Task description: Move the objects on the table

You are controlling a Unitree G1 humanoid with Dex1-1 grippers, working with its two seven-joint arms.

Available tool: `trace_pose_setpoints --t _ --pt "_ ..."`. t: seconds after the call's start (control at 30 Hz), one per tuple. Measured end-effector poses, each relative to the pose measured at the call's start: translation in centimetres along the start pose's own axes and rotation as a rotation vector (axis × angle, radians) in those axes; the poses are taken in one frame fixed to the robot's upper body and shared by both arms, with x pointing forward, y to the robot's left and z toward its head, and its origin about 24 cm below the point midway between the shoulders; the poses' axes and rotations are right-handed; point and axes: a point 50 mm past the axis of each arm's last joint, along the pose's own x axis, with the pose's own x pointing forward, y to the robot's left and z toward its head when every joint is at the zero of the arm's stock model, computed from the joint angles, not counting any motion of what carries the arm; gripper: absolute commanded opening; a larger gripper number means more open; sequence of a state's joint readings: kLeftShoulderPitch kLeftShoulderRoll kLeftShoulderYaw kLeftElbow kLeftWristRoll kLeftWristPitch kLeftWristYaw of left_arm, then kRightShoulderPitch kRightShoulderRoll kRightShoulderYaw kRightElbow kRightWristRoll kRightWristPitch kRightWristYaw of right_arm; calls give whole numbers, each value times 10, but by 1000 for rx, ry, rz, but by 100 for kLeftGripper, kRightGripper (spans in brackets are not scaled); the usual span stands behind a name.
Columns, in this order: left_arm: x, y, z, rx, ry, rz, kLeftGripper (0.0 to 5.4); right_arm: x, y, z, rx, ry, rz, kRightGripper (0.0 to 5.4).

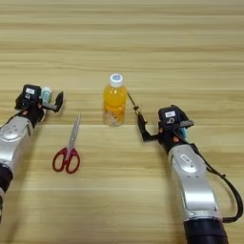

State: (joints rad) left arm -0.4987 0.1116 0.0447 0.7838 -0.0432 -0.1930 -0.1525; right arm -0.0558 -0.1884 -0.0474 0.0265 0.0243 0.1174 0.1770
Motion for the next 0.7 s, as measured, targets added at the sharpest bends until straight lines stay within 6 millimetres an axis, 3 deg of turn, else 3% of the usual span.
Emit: trace_pose_setpoints --t 0.3,0.7 --pt "-1 8 -7 31 61 50 540 1 -5 5 22 -47 -39 539" --pt "-2 6 -17 74 119 39 540 1 -12 11 50 -90 -88 539"
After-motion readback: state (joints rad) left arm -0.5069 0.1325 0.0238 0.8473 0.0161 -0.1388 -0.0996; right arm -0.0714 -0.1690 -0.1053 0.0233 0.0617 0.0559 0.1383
